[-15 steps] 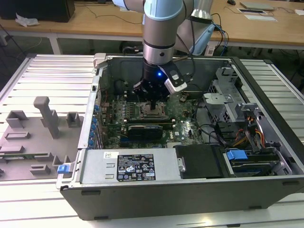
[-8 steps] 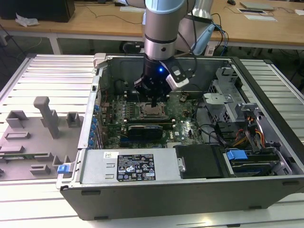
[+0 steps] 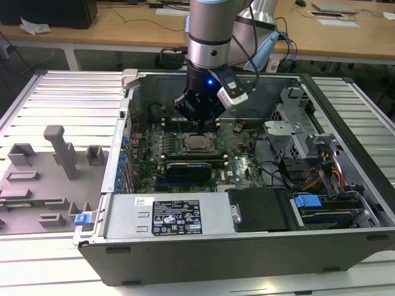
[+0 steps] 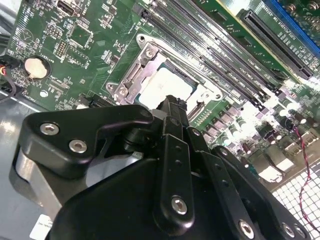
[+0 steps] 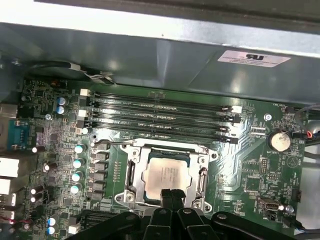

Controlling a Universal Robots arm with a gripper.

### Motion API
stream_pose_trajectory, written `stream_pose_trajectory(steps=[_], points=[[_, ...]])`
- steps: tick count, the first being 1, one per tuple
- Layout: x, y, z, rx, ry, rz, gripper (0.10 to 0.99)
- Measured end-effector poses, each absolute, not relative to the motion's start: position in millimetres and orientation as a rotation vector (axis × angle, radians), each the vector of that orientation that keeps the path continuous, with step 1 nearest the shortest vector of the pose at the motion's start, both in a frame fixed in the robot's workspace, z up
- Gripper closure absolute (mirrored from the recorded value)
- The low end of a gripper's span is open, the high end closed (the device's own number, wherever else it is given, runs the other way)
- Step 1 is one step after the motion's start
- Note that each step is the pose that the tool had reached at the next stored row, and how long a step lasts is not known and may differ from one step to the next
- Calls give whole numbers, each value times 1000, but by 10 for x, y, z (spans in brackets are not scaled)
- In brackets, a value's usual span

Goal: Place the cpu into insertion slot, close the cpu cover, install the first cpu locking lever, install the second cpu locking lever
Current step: 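Close the cpu cover, then install the first cpu locking lever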

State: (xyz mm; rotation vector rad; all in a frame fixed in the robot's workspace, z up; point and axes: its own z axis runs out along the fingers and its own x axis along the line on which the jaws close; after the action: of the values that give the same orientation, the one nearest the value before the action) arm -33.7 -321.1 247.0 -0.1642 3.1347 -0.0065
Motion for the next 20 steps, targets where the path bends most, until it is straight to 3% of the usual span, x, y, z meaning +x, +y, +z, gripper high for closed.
stream_pose_trajectory(steps=[20], points=[[-506,-3210,2470,-164,3135,-7,980]])
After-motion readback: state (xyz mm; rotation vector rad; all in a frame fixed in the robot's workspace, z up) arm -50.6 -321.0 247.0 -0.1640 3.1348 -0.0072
